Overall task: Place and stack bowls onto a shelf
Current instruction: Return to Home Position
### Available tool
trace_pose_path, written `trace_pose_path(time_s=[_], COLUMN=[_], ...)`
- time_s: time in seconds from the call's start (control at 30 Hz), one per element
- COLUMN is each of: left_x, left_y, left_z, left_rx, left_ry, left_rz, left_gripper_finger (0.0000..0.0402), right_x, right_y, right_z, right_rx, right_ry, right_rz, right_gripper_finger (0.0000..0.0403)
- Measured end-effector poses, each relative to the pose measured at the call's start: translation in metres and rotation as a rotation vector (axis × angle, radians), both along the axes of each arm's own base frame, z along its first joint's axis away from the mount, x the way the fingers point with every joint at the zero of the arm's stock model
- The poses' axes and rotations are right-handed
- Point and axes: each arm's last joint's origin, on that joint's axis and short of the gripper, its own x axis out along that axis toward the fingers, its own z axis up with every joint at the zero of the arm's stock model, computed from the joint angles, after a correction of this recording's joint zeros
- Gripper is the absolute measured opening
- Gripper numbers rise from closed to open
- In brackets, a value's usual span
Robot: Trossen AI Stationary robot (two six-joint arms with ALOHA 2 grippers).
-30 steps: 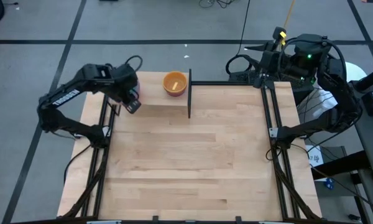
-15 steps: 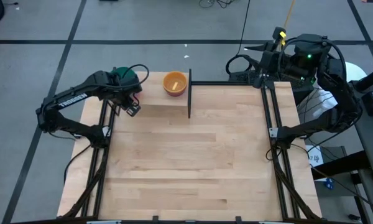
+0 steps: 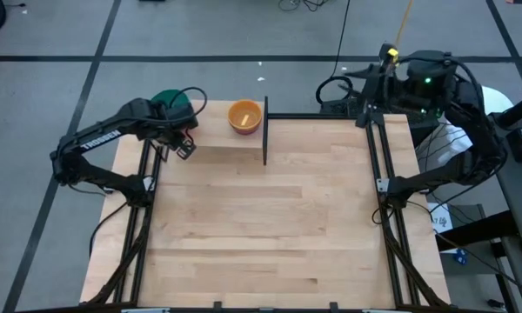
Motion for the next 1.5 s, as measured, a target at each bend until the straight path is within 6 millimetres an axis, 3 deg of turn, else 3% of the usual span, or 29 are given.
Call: trace_pose_path(time_s=[0.23,0.47,0.67,0.97,1.1,1.23,1.4,1.5], left_x=[0.005,0.003,-0.001,-0.003,-0.004,-0.004,-0.004,-0.004], left_y=[-0.014,-0.032,-0.043,-0.049,-0.049,-0.049,-0.049,-0.049], left_z=[0.026,0.066,0.087,0.096,0.096,0.096,0.096,0.096], left_rx=[-0.041,0.002,0.022,0.026,0.026,0.026,0.026,0.026], left_ry=[-0.143,-0.307,-0.393,-0.433,-0.433,-0.432,-0.433,-0.432], left_rz=[-0.061,-0.125,-0.178,-0.208,-0.207,-0.208,-0.208,-0.208], left_gripper_finger=[0.0104,0.0104,0.0104,0.0104,0.0104,0.0104,0.0104,0.0104], right_x=[0.013,0.06,0.089,0.103,0.108,0.113,0.122,0.131], right_y=[-0.004,-0.02,-0.033,-0.044,-0.047,-0.049,-0.051,-0.053], right_z=[-0.036,-0.11,-0.168,-0.241,-0.262,-0.277,-0.285,-0.287], right_rx=[0.191,0.193,0.155,0.25,0.307,0.35,0.386,0.425], right_ry=[0.167,0.291,0.216,0.062,-0.011,-0.035,-0.076,-0.144], right_rz=[-0.027,-0.014,-0.012,0.076,0.063,0.044,0.091,0.165], right_gripper_finger=[0.0111,0.0111,0.0111,0.0111,0.0107,0.0079,0.002,0.0005])
